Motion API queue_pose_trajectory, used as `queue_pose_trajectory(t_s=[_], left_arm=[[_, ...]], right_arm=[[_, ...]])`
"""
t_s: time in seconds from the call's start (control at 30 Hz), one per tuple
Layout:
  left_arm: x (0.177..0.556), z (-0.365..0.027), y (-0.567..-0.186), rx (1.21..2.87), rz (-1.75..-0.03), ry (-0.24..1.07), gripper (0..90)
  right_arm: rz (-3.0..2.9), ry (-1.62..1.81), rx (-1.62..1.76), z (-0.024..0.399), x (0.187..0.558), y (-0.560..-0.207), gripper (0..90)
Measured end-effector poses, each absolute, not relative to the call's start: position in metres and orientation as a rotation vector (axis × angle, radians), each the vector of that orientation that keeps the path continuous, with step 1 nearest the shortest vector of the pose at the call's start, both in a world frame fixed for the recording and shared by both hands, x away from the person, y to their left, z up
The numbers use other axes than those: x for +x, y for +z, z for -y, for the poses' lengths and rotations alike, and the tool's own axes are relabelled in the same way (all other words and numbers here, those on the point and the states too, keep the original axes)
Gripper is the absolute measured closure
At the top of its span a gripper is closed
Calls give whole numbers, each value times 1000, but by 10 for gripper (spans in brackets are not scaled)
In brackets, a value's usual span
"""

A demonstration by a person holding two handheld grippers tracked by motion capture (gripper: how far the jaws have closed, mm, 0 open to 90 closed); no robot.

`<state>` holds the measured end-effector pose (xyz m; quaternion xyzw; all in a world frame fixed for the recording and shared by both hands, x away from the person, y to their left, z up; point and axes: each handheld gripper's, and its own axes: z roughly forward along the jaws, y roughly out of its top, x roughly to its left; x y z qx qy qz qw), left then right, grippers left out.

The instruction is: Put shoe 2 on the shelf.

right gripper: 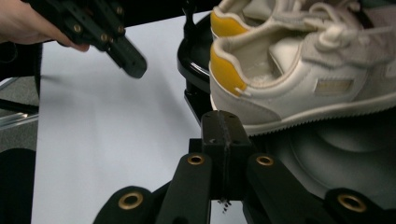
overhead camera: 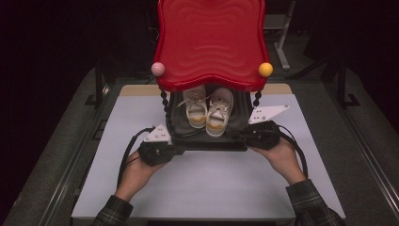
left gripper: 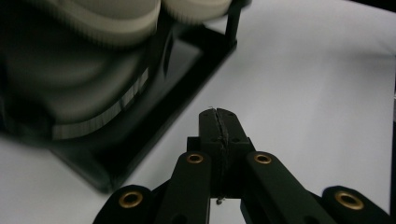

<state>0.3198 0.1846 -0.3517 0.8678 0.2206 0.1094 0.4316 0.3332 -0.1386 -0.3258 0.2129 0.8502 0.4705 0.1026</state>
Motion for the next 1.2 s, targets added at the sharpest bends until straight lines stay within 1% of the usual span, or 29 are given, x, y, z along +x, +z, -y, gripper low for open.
queue_pose_trajectory(t_s=[0.17,0.47,0.67,0.9,1.2], left_arm=[[335,-167,-338,2133,-538,302,899],[350,-127,-335,2136,-480,334,898],[353,-117,-333,2136,-483,361,898],[359,-96,-334,2142,-478,397,898],[367,-92,-340,2147,-510,404,899]], right_arm=[[-2497,1387,674,134,336,-331,896],[-2470,1352,757,125,345,-339,896],[-2440,1331,778,128,349,-337,897],[-2363,1272,836,132,355,-335,897],[-2352,1228,857,129,361,-339,897]])
